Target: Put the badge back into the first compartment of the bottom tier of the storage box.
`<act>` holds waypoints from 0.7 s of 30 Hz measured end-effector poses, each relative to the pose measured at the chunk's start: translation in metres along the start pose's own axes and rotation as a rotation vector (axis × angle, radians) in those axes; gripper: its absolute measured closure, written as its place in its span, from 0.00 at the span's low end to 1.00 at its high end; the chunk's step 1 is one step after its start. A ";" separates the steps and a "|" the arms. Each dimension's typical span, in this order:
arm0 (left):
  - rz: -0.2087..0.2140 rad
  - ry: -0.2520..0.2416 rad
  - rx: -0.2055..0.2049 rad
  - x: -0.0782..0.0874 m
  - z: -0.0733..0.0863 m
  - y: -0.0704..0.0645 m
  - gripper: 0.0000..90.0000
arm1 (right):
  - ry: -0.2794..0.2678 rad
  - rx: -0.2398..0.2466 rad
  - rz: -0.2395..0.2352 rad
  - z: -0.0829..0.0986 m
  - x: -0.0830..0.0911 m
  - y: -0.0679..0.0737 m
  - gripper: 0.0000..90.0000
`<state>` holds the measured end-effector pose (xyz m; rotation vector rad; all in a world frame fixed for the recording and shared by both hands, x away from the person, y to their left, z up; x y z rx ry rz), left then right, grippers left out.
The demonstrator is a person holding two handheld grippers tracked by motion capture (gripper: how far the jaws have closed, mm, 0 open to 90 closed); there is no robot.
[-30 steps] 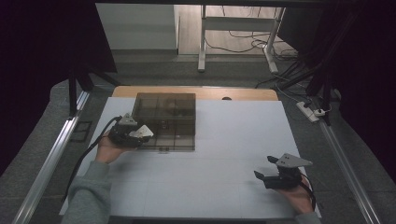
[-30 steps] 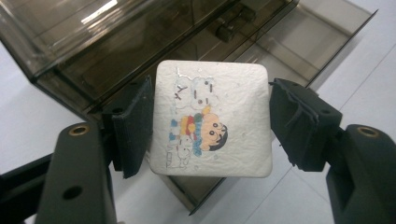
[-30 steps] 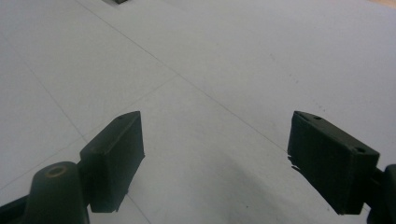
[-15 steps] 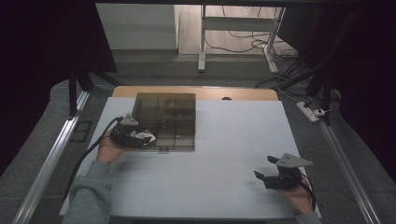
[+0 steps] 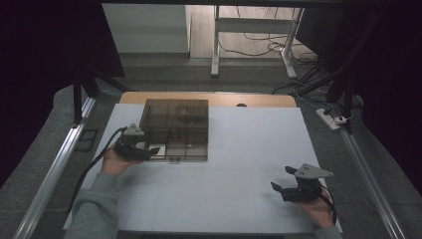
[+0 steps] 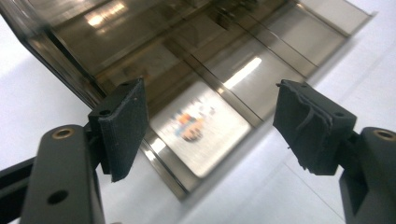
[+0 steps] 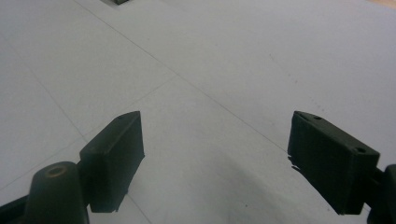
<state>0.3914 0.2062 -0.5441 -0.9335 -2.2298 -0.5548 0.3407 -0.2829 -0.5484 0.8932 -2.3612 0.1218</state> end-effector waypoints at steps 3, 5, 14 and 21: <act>0.006 -0.032 0.028 0.010 0.008 -0.008 0.29 | -0.002 0.001 0.002 0.000 0.001 0.000 0.20; 0.000 -0.066 0.047 0.018 0.011 -0.012 0.29 | -0.001 0.000 0.006 0.000 0.002 -0.001 0.20; 0.003 -0.137 0.040 0.042 0.030 -0.046 0.29 | 0.000 0.002 0.002 0.000 0.001 0.000 0.20; 0.017 -0.112 0.003 0.044 0.043 -0.064 0.29 | 0.000 0.005 0.001 0.000 0.001 0.000 0.20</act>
Point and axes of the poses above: each handheld gripper's, and its own axes: x roughly backward along the jaws, z roughly out of its underside, y roughly to its left, the point moved 7 cm from there along -x, roughly forward along the jaws, and after that the axes turned 13 degrees about -x, right-handed, at the moved point
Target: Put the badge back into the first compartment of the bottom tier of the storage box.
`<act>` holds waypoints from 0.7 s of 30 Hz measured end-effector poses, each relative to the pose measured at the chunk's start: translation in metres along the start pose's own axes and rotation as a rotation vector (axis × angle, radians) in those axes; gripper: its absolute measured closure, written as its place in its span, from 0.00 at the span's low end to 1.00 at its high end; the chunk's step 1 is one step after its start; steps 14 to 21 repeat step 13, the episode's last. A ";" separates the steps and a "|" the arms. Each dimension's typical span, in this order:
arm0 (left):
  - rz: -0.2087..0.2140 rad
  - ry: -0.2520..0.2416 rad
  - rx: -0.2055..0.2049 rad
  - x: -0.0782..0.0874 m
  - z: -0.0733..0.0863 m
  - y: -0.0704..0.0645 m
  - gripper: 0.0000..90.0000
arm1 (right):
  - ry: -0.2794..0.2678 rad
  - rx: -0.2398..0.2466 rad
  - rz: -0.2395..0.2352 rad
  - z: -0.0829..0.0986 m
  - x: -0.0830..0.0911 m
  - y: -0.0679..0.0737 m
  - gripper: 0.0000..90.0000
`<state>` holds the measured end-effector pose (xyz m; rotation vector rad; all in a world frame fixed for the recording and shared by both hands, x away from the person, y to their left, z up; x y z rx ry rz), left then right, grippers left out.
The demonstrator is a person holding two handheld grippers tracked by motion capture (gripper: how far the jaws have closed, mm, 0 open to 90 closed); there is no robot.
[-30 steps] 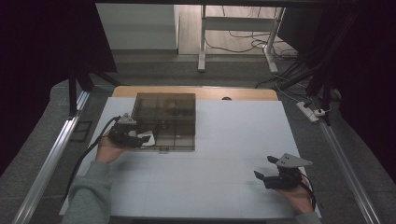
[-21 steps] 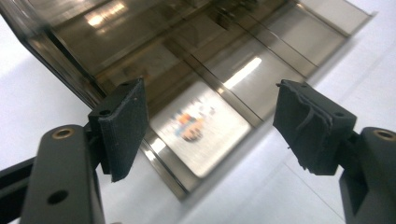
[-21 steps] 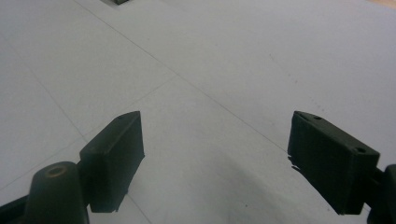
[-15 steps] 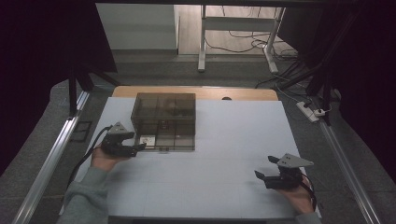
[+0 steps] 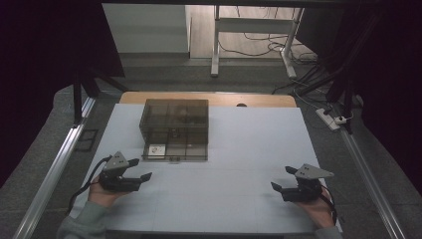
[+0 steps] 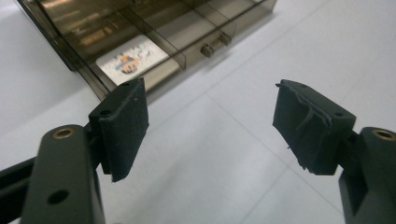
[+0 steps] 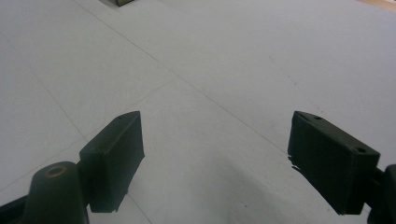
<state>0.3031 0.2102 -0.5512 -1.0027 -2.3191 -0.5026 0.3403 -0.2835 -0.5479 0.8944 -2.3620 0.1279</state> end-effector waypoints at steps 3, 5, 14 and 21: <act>-0.005 0.002 -0.006 0.000 0.001 0.000 0.28 | 0.000 0.000 -0.004 0.000 -0.001 0.001 0.20; -0.003 0.002 -0.005 -0.001 0.001 0.000 0.28 | 0.002 0.006 -0.004 0.000 -0.001 0.001 0.20; -0.002 0.015 -0.007 -0.003 0.002 0.000 0.27 | 0.000 0.007 0.000 0.000 0.000 0.001 0.20; -0.002 0.015 -0.007 -0.003 0.002 0.000 0.27 | 0.000 0.007 0.000 0.000 0.000 0.001 0.20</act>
Point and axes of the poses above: each handheld gripper's, and its own axes: x roughly backward along the jaws, z roughly out of its underside, y roughly to its left, the point moved 7 cm from there along -x, roughly forward along the jaws, and after that the axes turned 13 degrees about -x, right-handed, at the moved point
